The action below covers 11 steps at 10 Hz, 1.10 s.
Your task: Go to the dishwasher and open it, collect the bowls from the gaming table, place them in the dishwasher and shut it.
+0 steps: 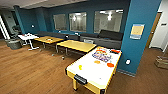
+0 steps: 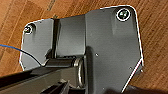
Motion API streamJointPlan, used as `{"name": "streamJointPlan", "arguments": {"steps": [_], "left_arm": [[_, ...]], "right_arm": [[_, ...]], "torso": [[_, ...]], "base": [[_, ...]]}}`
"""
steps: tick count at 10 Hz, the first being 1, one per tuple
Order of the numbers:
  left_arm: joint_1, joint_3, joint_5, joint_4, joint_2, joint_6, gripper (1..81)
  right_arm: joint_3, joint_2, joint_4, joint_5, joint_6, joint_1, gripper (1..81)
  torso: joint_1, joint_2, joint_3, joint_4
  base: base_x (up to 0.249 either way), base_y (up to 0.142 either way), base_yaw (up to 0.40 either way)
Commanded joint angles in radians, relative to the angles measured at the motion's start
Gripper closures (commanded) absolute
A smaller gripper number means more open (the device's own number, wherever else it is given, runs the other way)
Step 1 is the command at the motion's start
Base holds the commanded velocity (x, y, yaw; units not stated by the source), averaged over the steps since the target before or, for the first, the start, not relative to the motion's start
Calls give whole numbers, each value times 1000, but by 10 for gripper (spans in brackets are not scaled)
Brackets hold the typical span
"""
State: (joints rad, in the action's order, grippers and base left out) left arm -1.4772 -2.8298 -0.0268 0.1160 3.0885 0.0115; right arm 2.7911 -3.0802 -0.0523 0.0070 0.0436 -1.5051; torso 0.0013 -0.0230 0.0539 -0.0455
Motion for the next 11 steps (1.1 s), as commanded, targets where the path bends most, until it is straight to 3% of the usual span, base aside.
{"name": "streamJointPlan", "arguments": {"steps": [1, 11], "left_arm": [[48, -2, 48, -6, -2, -4, 10], [48, -2, 47, -6, 0, -4, 10]], "right_arm": [[-2, -1, -6, -56, 2, 45, 10], [-1, 1, -6, -56, 2, 44, 10]], "torso": [[0, 0, 0, 0], [0, 0, 0, 0]], "base": [[109, 81, 0], [105, 87, 0]]}}
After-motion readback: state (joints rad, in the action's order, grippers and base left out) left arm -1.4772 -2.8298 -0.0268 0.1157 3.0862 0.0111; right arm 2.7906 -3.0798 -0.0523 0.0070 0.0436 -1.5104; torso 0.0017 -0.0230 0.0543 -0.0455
